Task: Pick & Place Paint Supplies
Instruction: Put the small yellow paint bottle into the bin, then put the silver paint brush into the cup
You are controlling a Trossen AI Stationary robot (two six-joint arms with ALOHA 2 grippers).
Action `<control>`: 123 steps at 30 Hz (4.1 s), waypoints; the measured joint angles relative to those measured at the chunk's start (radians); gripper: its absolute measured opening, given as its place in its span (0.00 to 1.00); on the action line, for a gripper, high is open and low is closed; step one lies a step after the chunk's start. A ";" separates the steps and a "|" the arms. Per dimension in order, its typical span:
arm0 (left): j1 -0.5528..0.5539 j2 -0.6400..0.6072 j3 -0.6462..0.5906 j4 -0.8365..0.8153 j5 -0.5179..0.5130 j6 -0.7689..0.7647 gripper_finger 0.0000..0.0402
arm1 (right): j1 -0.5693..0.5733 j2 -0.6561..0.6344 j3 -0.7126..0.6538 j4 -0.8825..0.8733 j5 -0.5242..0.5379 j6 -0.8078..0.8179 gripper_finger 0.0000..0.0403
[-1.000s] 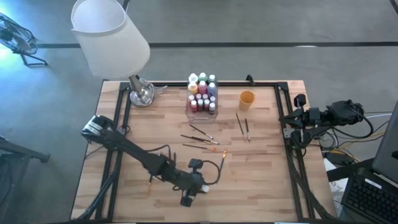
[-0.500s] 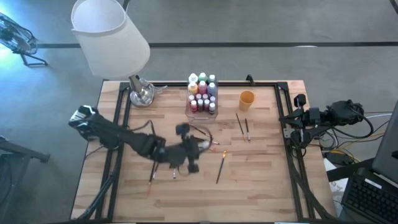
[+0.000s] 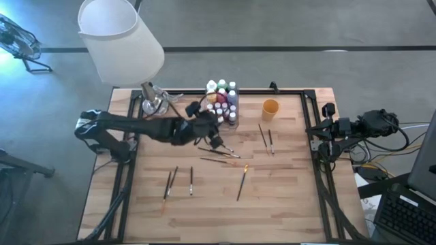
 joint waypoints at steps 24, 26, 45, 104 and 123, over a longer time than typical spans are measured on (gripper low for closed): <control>0.263 0.011 -0.277 0.364 0.286 -0.042 0.30 | 0.000 0.000 0.000 0.000 0.000 0.000 0.02; 0.271 0.028 -0.281 0.381 0.311 -0.045 0.30 | 0.000 0.000 0.000 0.000 0.000 0.000 0.02; 0.287 0.222 -0.282 0.462 0.312 -0.078 0.30 | 0.000 0.000 0.000 0.000 0.000 0.000 0.02; 0.321 0.212 -0.129 0.356 0.368 -0.016 0.47 | 0.000 0.000 0.000 0.000 0.000 0.000 0.02; 0.048 -0.180 -0.055 0.218 0.502 0.118 0.38 | 0.000 0.000 0.000 0.000 0.000 0.000 0.02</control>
